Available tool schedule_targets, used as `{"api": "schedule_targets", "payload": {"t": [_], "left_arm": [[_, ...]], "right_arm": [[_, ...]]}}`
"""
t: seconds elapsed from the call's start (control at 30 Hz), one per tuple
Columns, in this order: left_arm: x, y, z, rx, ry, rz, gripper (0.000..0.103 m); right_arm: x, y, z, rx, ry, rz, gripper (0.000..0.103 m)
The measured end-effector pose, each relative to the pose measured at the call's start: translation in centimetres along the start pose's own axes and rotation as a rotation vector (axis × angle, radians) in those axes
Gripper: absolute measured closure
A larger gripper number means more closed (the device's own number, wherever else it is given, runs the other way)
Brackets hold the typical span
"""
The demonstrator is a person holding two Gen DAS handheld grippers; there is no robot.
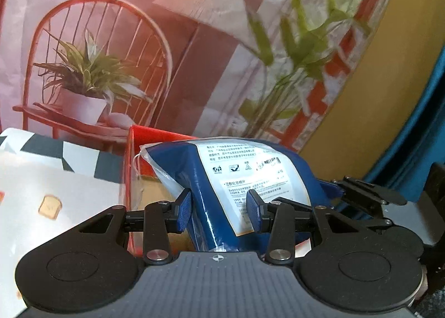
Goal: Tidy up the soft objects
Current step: 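Carry the blue package into the red box and open the left tool, then lower the left tool onto the orange floral oven mitt and grip it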
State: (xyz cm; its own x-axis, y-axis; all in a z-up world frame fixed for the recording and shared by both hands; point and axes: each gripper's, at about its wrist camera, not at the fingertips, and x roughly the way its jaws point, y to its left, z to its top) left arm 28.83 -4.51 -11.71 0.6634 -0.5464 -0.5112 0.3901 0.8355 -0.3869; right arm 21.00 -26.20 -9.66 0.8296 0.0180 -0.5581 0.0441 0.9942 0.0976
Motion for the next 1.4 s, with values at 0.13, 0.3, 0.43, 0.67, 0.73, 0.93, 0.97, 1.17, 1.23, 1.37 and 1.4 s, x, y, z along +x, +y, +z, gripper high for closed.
{"api": "schedule_targets", "payload": {"t": [0.13, 0.3, 0.43, 0.67, 0.73, 0.93, 0.97, 1.17, 1.23, 1.37, 1.4], "left_arm": [[3.8, 1.4, 1.2, -0.015, 0.041, 0.028, 0.059], [7.3, 2.4, 1.5, 0.003, 0.109, 0.040, 0.059], [9.1, 2.6, 0.8, 0.017, 0.158, 0.051, 0.059], [9.8, 3.0, 0.5, 0.036, 0.188, 0.066, 0.058], [9.3, 2.9, 0.5, 0.045, 0.184, 0.067, 0.058], [6.3, 1.5, 0.5, 0.081, 0.153, 0.075, 0.058], [5.6, 1.2, 0.5, 0.082, 0.146, 0.075, 0.058], [1.1, -0.6, -0.8, 0.097, 0.120, 0.073, 0.058], [-0.3, -1.3, -1.7, 0.100, 0.121, 0.073, 0.058], [-2.5, -2.0, -4.3, 0.097, 0.137, 0.069, 0.058], [-2.8, -2.1, -5.0, 0.094, 0.145, 0.068, 0.058]], "right_arm": [[4.3, -1.8, -0.1, 0.018, 0.046, -0.027, 0.050], [7.1, -2.5, -1.5, 0.000, 0.084, -0.063, 0.050], [8.7, -3.7, -3.1, 0.053, 0.127, -0.062, 0.050], [10.0, -4.9, -5.3, 0.128, 0.194, -0.069, 0.049], [9.9, -4.9, -5.5, 0.133, 0.203, -0.083, 0.049], [7.5, -4.1, -5.1, 0.138, 0.181, -0.090, 0.047], [6.9, -3.9, -5.1, 0.138, 0.176, -0.089, 0.047], [3.1, -2.3, -5.1, 0.138, 0.148, -0.082, 0.047], [1.8, -1.6, -5.5, 0.144, 0.143, -0.080, 0.047], [-0.7, -0.2, -7.1, 0.159, 0.140, -0.074, 0.047], [-1.4, 0.2, -7.6, 0.168, 0.139, -0.073, 0.047]]}}
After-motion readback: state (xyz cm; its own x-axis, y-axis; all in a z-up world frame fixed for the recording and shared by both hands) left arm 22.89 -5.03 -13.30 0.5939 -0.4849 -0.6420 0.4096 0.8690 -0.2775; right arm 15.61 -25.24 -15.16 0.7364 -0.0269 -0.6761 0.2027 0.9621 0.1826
